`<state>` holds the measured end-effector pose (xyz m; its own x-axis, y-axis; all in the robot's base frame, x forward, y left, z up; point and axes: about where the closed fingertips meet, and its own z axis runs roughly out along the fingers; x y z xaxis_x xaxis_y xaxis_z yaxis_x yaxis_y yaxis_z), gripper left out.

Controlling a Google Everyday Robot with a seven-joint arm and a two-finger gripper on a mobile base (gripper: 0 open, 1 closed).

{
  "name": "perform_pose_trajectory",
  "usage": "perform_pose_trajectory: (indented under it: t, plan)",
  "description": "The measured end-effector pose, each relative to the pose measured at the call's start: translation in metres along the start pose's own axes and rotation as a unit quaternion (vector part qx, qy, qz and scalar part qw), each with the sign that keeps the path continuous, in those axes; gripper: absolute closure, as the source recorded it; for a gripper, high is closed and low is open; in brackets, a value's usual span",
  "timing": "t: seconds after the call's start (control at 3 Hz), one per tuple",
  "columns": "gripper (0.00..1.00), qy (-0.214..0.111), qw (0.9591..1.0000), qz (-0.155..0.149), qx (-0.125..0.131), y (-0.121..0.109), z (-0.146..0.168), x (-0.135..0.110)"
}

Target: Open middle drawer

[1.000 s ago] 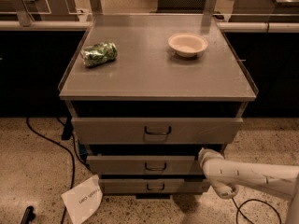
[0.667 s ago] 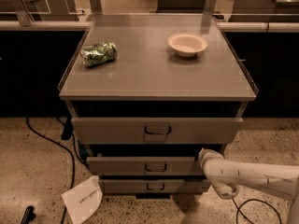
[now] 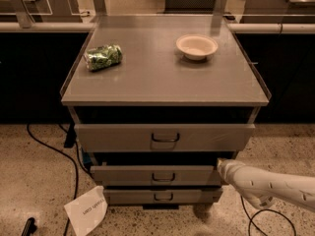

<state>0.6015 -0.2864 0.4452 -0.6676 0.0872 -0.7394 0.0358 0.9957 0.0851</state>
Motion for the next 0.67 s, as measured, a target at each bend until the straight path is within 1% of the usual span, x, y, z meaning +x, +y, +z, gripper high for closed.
perform_pose_trajectory:
  t: [0.33, 0.67]
  plan:
    - [1.00, 0.017, 0.9996, -0.007, -0.023, 0.0121, -0.0025, 0.0070]
    - [1.00, 0.017, 0.9996, -0.007, -0.023, 0.0121, -0.0025, 0.0070]
